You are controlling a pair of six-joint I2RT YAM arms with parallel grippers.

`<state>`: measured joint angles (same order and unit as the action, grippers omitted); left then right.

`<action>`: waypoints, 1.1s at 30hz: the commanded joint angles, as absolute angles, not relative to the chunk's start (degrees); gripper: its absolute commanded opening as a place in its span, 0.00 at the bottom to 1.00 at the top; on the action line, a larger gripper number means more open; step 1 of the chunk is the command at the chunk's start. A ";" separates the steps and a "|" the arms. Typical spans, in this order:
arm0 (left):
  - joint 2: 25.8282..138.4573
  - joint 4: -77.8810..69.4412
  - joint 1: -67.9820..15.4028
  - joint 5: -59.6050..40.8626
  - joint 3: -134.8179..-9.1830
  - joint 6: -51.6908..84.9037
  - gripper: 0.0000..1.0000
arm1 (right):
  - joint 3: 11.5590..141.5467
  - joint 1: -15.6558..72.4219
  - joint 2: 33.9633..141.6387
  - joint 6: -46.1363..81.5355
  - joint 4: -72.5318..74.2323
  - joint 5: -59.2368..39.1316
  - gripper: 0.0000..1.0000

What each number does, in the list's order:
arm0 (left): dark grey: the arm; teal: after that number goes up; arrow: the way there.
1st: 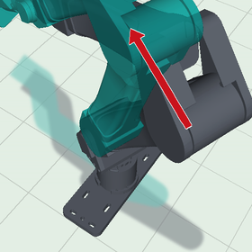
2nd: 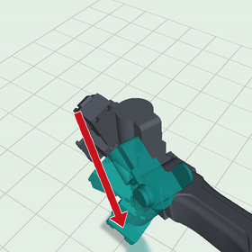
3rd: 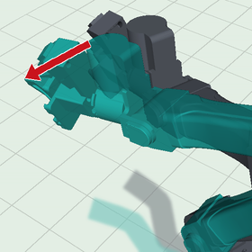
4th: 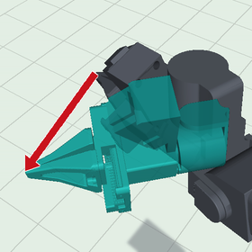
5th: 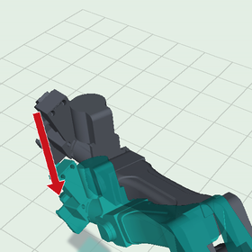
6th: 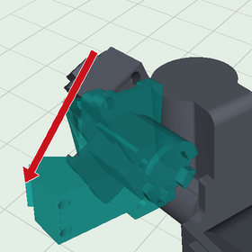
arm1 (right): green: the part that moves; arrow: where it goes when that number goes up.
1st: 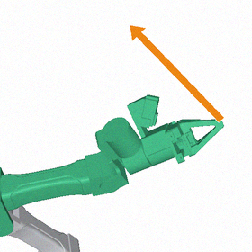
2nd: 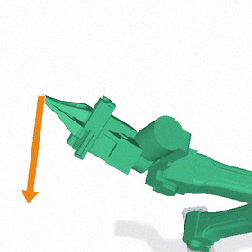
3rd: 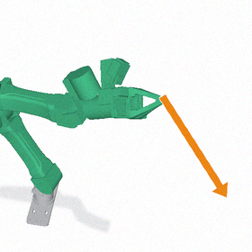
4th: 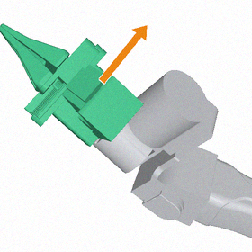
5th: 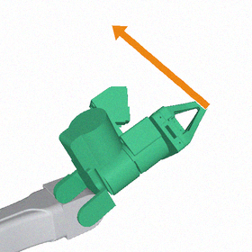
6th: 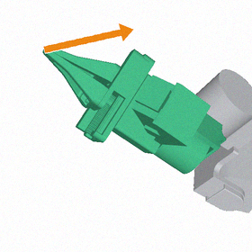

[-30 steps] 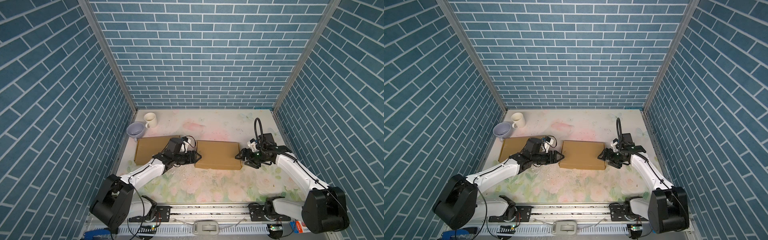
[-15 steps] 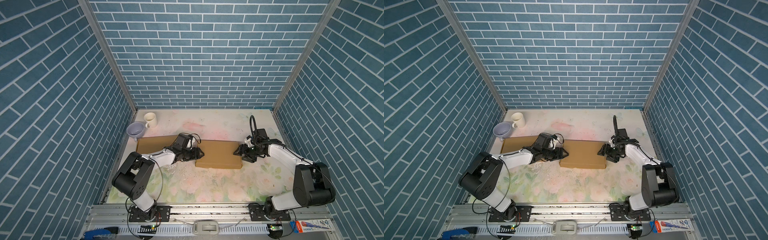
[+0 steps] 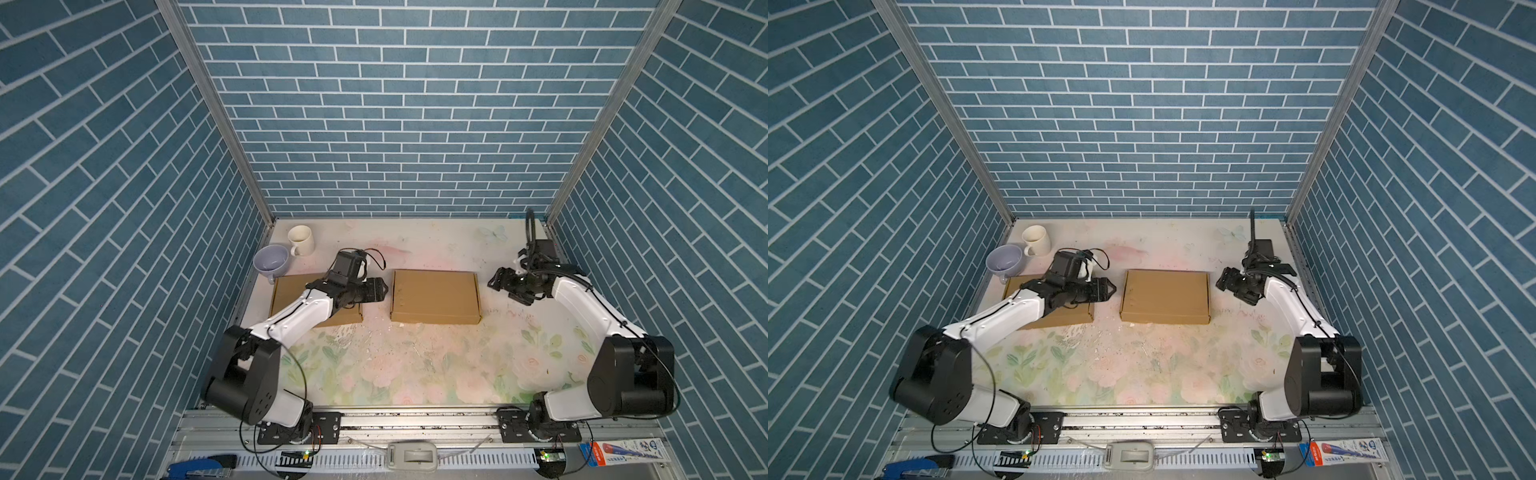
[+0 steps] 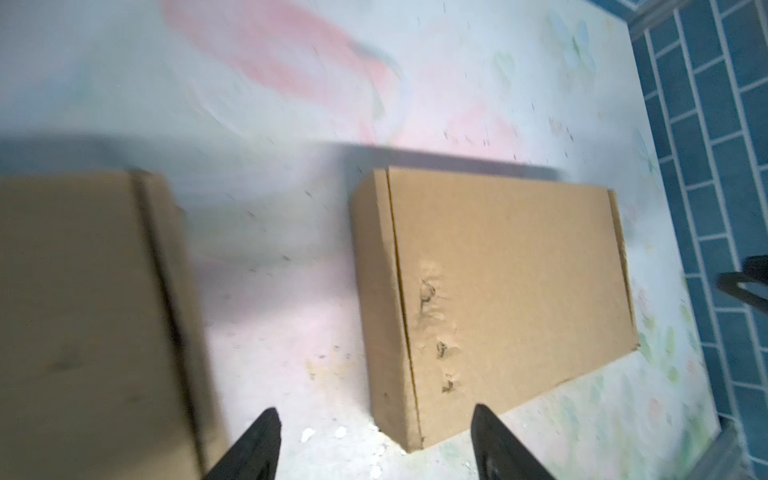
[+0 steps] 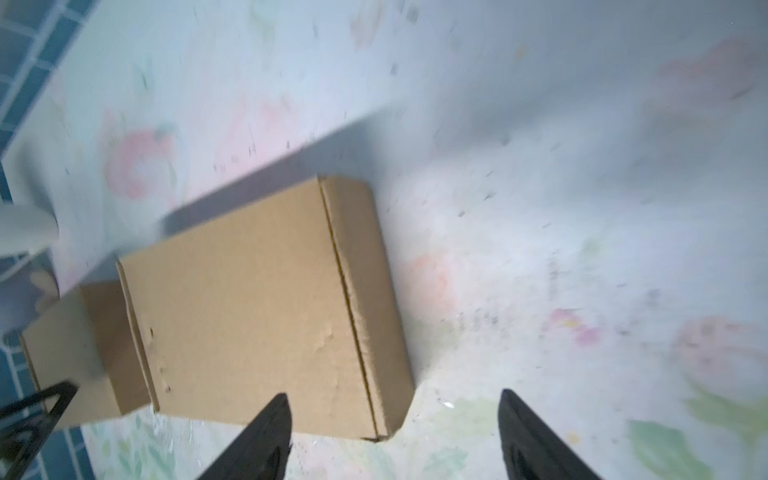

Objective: Fold the paper box

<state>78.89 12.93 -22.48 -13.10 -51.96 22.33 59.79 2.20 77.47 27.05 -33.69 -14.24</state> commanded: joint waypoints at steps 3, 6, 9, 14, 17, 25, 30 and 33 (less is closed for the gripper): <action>62.71 0.80 -22.76 8.25 -41.02 0.81 0.75 | 42.29 0.00 60.57 16.29 -7.49 7.07 0.77; 56.66 -7.55 -22.05 22.93 -34.26 -4.60 0.81 | 34.36 -0.24 58.58 10.95 5.42 18.56 0.78; 54.68 -12.74 -20.58 31.61 -29.56 -8.81 0.82 | 30.56 -0.48 62.72 8.73 12.77 22.30 0.79; 58.03 -24.64 -12.54 26.99 -21.17 -6.92 0.87 | 23.78 -0.79 71.62 9.95 31.44 18.65 0.79; 61.12 -35.86 -5.83 13.88 -16.33 -2.72 0.88 | 23.23 -0.75 75.54 8.41 35.90 16.35 0.79; 77.05 -51.57 -0.53 1.39 -16.42 -3.14 0.88 | 19.29 -1.31 82.48 5.36 50.79 12.03 0.79; 85.15 -61.15 -0.53 -1.49 -15.26 -4.56 0.88 | 21.65 -1.41 86.17 4.05 49.08 8.12 0.81; 87.53 -64.78 -0.19 1.22 -13.83 -3.03 0.90 | 22.18 -1.39 88.51 3.82 50.78 7.69 0.80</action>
